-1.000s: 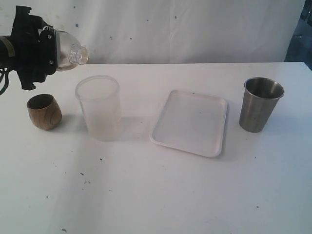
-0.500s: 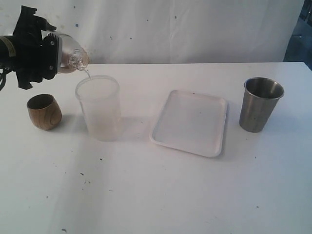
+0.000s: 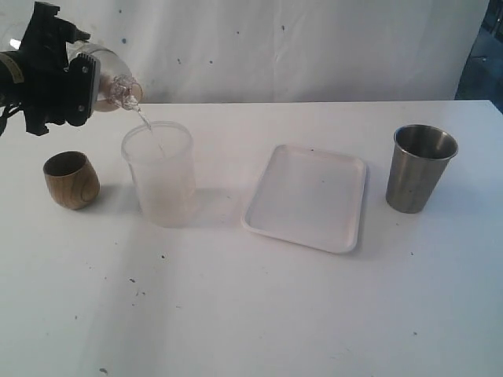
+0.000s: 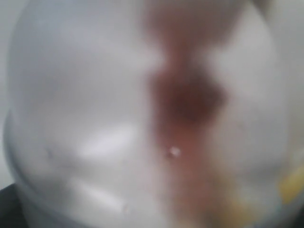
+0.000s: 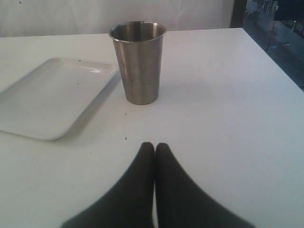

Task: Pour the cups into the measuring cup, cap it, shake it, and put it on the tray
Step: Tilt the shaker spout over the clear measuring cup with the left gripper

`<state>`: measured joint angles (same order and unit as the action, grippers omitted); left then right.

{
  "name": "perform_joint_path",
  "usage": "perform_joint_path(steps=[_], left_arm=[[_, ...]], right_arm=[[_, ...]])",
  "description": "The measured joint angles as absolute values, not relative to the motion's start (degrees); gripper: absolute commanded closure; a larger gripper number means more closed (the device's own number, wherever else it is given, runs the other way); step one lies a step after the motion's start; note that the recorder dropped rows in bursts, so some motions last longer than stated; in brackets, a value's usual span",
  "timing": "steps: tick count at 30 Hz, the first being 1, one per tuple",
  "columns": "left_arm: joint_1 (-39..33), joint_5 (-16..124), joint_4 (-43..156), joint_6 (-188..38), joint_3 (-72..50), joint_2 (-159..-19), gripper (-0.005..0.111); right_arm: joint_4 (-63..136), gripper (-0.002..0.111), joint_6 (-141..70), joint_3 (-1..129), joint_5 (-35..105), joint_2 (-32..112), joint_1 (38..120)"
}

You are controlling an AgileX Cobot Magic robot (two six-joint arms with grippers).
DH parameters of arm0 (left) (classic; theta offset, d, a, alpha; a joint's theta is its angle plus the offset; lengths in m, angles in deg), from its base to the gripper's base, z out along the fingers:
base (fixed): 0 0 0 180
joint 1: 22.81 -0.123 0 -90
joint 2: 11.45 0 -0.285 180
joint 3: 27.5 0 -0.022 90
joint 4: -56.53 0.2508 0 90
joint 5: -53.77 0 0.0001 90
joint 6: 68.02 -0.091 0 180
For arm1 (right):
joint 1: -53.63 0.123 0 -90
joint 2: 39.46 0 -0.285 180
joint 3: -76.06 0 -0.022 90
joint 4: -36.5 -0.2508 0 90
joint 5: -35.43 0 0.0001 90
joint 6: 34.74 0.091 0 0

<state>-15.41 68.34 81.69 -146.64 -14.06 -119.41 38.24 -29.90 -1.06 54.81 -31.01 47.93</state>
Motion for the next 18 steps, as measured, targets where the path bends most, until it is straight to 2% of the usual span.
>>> perform_joint_path(steps=[18], left_arm=[[-15.41,72.67,78.07,-154.95,-14.06,-119.41,0.107]], right_arm=[[38.24,0.108,-29.9,-1.06,54.81,-31.01,47.93]])
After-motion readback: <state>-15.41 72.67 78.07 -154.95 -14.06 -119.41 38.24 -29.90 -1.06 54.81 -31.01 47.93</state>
